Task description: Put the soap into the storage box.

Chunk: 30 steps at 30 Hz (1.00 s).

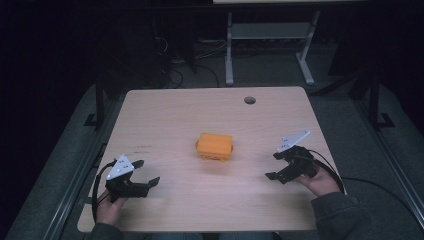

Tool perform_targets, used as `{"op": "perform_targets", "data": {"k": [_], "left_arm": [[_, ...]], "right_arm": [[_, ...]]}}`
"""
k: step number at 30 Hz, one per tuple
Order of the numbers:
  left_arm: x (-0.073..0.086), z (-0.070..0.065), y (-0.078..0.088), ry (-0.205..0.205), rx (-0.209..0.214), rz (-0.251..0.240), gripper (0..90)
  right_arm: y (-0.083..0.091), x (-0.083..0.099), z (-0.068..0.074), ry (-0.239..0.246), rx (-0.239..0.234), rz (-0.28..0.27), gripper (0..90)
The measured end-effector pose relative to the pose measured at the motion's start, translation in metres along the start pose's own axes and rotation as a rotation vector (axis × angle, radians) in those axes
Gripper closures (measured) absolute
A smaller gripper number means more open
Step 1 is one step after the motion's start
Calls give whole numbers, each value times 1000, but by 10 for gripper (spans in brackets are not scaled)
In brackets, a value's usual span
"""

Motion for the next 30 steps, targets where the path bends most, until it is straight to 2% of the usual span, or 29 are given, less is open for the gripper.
{"op": "perform_targets", "data": {"k": [11, 17, 18, 20, 23, 25, 28, 30], "left_arm": [[1, 1, 1, 3, -10, 5, 141], [1, 0, -1, 5, -1, 10, 141], [1, 0, -2, -3, -2, 15, 141], [1, -2, -3, 8, 0, 12, 141], [0, -3, -4, 1, 0, 22, 141], [0, -2, -3, -6, -2, 22, 141], [0, -1, -2, -6, -8, 11, 141], [0, -2, -1, 8, -11, 7, 141]], "right_arm": [[2, 30, 8, -22, 12, -15, 187], [3, 49, 14, -37, 36, -31, 188], [4, 52, 16, -39, 43, -39, 187], [5, 59, 21, -51, 49, -55, 189], [11, 65, 30, -35, 83, -70, 182], [15, 68, 36, -58, 81, -93, 168], [19, 73, 51, -44, 107, -98, 162], [20, 77, 58, -52, 105, -98, 154]]}}
Point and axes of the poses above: each handheld gripper's, and its own axes: y roughly backward along the jaws, x roughly out of its underside, z roughly to its left, the point moved 3 cm from there along -y, roughly forward along the jaws, and after that the axes turned 9 degrees about x, right-handed, at the moved point
